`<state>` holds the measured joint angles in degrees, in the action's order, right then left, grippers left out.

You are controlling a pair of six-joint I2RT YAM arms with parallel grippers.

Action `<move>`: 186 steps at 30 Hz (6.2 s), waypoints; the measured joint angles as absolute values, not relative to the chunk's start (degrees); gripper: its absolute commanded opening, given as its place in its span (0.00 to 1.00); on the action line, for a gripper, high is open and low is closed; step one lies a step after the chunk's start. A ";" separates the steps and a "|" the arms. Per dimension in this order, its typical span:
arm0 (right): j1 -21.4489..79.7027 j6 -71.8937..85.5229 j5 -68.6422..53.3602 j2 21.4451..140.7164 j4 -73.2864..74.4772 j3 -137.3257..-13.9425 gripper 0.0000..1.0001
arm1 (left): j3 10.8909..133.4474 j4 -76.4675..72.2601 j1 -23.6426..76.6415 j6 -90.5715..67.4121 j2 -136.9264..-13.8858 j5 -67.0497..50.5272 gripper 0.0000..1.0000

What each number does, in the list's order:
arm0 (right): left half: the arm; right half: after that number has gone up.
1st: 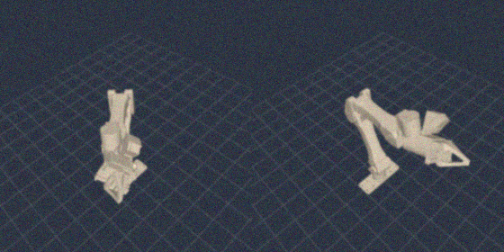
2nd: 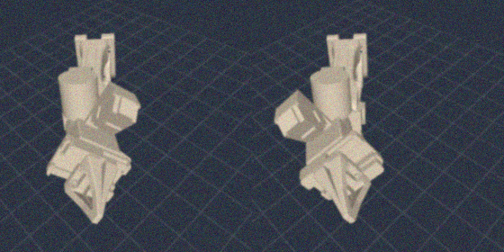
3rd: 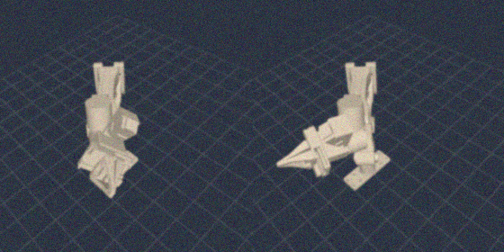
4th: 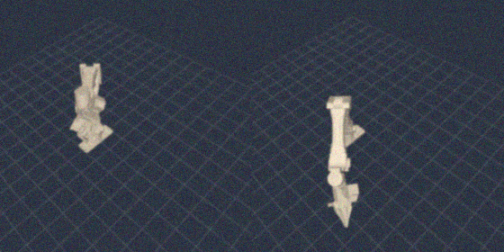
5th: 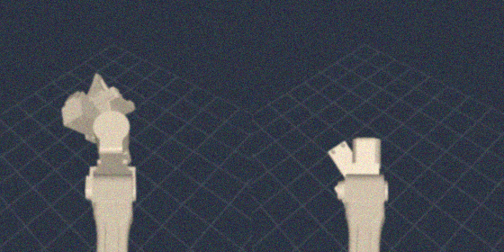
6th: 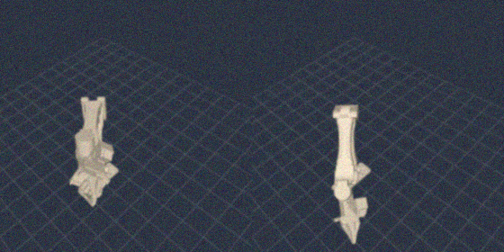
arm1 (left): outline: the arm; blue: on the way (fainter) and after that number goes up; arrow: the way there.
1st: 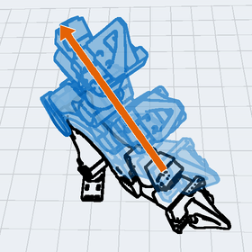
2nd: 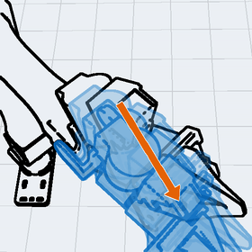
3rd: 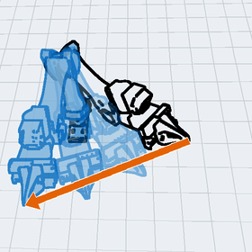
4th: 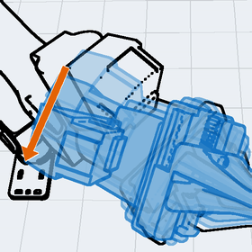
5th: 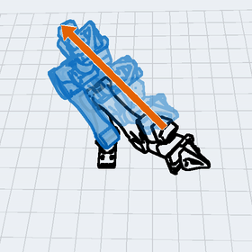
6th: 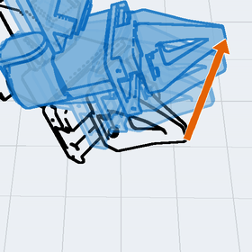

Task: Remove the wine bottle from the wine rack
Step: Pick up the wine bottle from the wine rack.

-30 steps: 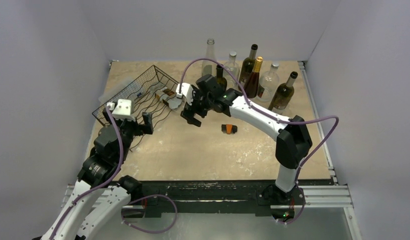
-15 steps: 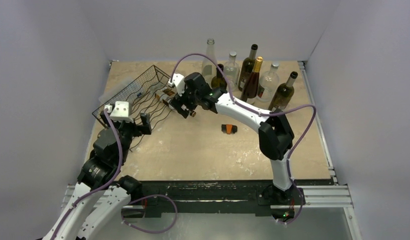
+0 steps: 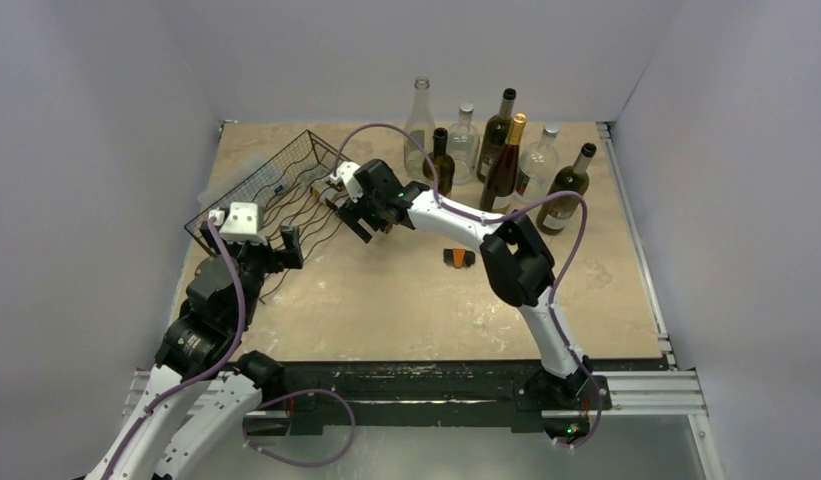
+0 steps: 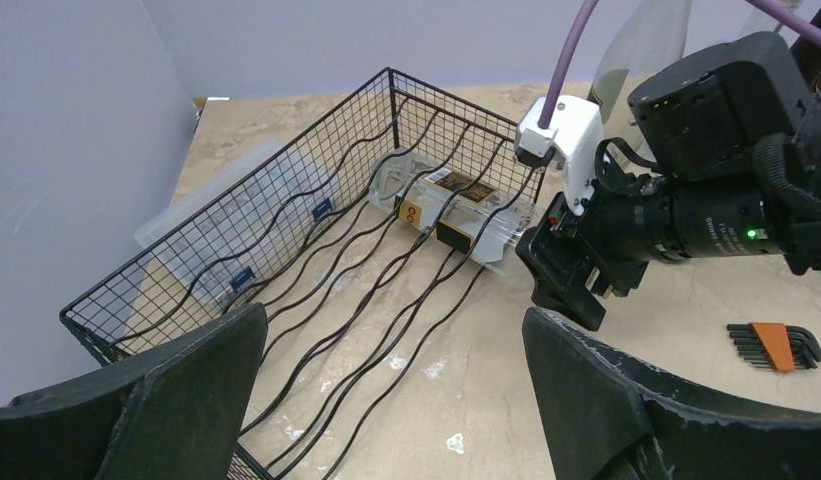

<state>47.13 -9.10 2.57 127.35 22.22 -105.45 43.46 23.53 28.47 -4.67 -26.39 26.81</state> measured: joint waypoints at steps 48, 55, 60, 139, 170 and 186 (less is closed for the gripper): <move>46.46 -8.86 -2.09 114.54 16.19 -88.60 0.00 | 43.22 23.22 27.79 -4.62 -26.28 26.37 1.00; 46.50 -9.43 -2.74 109.43 14.57 -81.62 0.00 | 43.22 23.22 27.77 -3.86 -26.28 26.24 1.00; 46.46 -9.65 -2.76 105.19 13.21 -76.31 0.00 | 43.20 23.20 27.77 -3.62 -26.28 26.15 1.00; 33.26 -36.07 -33.30 67.05 35.44 -51.29 0.00 | 26.04 -24.34 68.23 21.67 -64.07 14.52 1.00; 32.93 -36.05 -34.22 67.44 35.62 -51.29 0.00 | 25.36 -39.66 69.41 21.71 -79.79 20.58 0.99; 31.79 -35.79 -36.71 68.27 35.24 -51.29 0.32 | 26.79 -38.94 70.04 26.59 -82.89 25.85 0.00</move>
<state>31.79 -35.79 -36.71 68.27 35.24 -51.29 26.79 -38.94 70.04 26.59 -82.89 25.85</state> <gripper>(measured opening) 0.364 0.660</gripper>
